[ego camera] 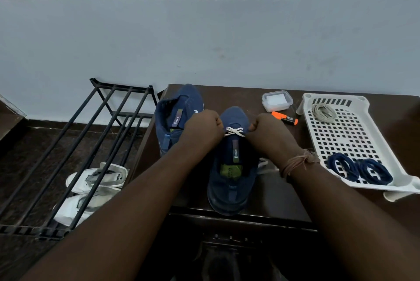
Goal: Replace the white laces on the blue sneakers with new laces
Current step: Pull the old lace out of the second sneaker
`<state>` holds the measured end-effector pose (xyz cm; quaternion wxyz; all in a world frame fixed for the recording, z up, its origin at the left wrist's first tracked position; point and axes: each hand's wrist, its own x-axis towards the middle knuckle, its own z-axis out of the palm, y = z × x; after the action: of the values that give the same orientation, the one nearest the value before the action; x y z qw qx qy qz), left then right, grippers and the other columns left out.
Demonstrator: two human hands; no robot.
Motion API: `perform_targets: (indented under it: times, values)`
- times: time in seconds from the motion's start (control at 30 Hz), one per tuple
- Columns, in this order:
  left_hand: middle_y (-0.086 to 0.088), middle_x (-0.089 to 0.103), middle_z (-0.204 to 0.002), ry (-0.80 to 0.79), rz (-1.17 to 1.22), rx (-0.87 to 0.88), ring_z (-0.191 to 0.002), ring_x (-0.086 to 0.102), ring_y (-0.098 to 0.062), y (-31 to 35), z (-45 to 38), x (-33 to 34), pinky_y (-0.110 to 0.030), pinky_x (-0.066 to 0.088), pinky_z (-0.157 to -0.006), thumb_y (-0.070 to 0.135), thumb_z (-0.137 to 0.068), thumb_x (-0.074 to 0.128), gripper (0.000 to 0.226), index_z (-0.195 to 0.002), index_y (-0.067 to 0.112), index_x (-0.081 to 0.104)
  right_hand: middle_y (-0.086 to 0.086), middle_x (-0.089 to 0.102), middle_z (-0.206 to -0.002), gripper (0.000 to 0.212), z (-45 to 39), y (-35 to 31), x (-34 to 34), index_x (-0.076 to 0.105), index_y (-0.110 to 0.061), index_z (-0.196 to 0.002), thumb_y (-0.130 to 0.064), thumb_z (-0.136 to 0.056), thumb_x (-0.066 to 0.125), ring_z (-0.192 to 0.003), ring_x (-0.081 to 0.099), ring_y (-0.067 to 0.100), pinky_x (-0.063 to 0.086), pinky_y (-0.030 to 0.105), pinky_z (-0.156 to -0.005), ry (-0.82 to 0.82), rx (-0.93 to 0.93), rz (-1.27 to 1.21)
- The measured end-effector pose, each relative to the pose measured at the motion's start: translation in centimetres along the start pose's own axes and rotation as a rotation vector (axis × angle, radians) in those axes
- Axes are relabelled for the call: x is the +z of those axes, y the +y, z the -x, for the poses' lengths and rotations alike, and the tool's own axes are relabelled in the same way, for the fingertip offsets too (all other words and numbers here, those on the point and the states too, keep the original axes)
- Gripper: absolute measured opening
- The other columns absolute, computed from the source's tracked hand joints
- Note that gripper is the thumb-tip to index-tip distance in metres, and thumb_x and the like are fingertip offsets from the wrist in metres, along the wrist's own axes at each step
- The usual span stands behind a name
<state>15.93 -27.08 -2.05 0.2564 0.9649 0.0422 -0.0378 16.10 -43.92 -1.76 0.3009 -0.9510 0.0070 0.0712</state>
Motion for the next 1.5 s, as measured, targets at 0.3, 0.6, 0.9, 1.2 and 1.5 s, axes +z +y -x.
perform_targets:
  times: [0.3, 0.6, 0.9, 1.2, 1.5]
  values:
    - [-0.009, 0.063, -0.100, 0.038, -0.127, 0.090, -0.097, 0.062, -0.033, -1.0, 0.3, 0.6, -0.038, 0.050, -0.078, 0.013, -0.091, 0.059, 0.016, -0.105, 0.012, 0.065, 0.007, 0.058, -0.072, 0.017, -1.1, 1.9, -0.1, 0.050, -0.013, -0.069, -0.009, -0.083, 0.059, -0.072, 0.059, 0.030, 0.049, 0.032, -0.065, -0.028, 0.069, 0.094]
    - [-0.005, 0.066, -0.085, 0.264, -0.326, 0.542, -0.081, 0.058, -0.029, 1.6, 0.3, 3.0, -0.038, 0.046, -0.065, 0.036, -0.079, 0.073, 0.016, -0.087, 0.024, 0.079, 0.013, 0.068, -0.091, 0.008, -2.1, 1.7, -0.4, 0.068, -0.008, -0.090, -0.007, -0.083, 0.064, -0.084, 0.069, 0.032, 0.060, 0.047, -0.079, -0.117, 0.087, 0.019]
    - [-0.006, 0.061, -0.077, 0.464, -0.159, 0.120, -0.071, 0.059, -0.026, -0.7, -1.2, 0.9, -0.041, 0.050, -0.060, 0.024, -0.084, 0.052, 0.014, -0.076, 0.015, 0.060, 0.011, 0.070, -0.083, 0.016, -2.0, 1.9, -0.2, 0.066, -0.012, -0.087, -0.024, -0.077, 0.063, -0.079, 0.071, 0.034, 0.060, 0.047, -0.077, -0.098, 0.135, -0.065]
    - [0.010, 0.065, -0.107, 0.250, -0.421, 0.438, -0.107, 0.052, -0.024, 1.5, 0.8, 1.8, -0.037, 0.022, -0.078, 0.043, -0.083, 0.064, 0.019, -0.098, 0.037, 0.075, 0.011, 0.059, -0.077, 0.009, -1.7, 1.2, -0.2, 0.056, -0.007, -0.078, -0.009, -0.085, 0.060, -0.076, 0.060, 0.030, 0.052, 0.034, -0.067, -0.071, 0.081, -0.008]
    - [0.007, 0.070, -0.079, 0.132, 0.504, 0.182, -0.081, 0.066, -0.011, 3.6, 1.6, 0.3, -0.036, 0.048, -0.081, 0.021, -0.093, 0.061, 0.014, -0.079, 0.019, 0.062, 0.005, 0.057, -0.081, 0.014, -1.3, 0.9, -1.0, 0.055, -0.007, -0.079, -0.017, -0.088, 0.060, -0.085, 0.062, 0.030, 0.051, 0.035, -0.073, -0.134, 0.070, 0.068]
